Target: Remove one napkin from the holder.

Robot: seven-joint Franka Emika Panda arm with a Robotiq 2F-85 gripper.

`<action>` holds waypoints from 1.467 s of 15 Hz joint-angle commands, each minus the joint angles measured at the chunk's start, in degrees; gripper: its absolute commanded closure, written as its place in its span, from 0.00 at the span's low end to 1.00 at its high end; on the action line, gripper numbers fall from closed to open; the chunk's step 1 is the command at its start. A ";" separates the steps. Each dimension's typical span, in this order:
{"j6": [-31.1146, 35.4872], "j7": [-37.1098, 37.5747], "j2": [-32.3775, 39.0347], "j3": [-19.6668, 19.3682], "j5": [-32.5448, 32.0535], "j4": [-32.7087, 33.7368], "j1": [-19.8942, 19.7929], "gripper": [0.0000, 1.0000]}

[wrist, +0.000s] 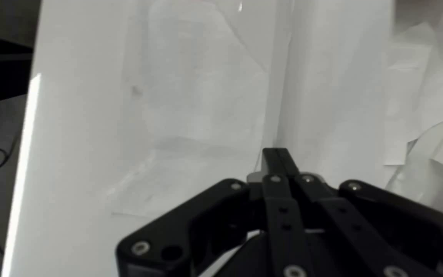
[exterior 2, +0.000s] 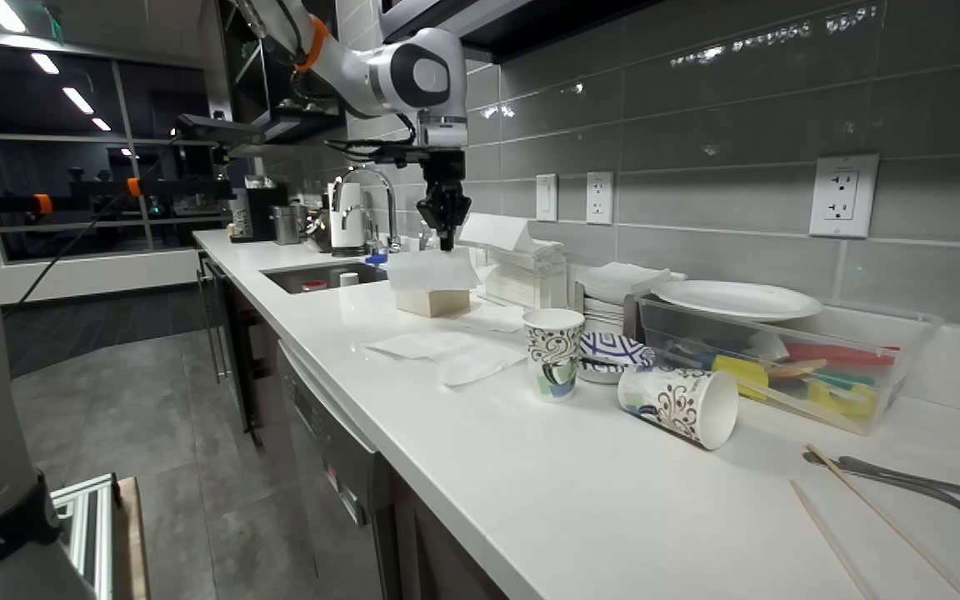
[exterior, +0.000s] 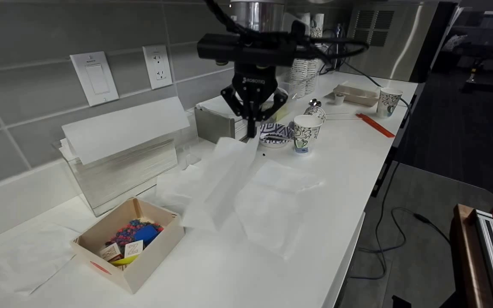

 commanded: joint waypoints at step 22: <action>-20.53 -9.17 5.41 3.78 2.60 5.82 -12.91 0.31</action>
